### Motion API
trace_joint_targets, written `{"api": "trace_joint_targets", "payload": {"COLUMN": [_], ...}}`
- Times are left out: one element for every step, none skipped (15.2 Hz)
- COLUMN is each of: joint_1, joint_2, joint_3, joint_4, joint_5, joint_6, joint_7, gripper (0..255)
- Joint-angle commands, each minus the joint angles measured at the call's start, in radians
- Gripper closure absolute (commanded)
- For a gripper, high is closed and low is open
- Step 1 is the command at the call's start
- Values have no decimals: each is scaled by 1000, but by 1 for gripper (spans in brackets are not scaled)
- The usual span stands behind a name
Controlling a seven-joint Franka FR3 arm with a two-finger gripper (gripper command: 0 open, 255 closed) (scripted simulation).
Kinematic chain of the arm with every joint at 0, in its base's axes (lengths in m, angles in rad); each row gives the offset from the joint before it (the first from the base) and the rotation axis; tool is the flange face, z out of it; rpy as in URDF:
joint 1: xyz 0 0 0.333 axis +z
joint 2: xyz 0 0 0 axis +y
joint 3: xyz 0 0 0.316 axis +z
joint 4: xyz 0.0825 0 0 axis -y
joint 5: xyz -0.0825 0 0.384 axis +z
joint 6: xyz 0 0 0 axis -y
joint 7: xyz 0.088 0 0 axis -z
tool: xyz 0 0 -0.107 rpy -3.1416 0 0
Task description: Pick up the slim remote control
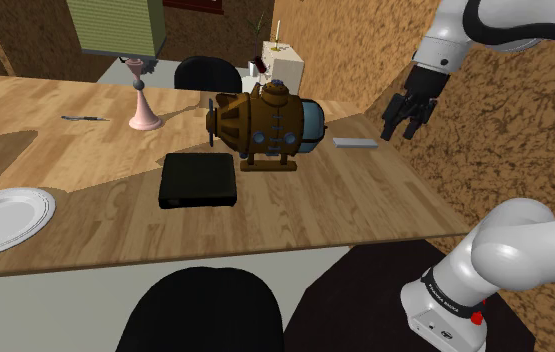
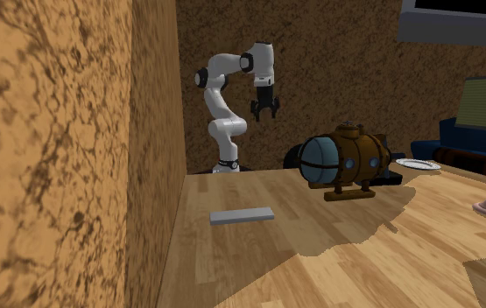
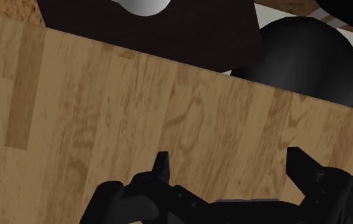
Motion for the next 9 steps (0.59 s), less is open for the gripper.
{"api": "trace_joint_targets", "payload": {"joint_1": [0,-2,-3,-4,-5,-6,-8,-9,-9], "joint_2": [0,2,5,11,19,28,40,54,70], "joint_3": [0,-21,-43,-66,-88,-110,-133,-156,-178], "joint_4": [0,-15,-28,-39,-49,-58,-64,-69,-72], "joint_5": [0,-20,-41,-62,-82,-102,-122,-140,-159], "joint_6": [0,15,30,47,64,82,102,122,143], "joint_7": [0,-44,-88,-131,-175,-218,-262,-305,-348], "gripper": [0,0,0,0,0,0,0,0,0]}}
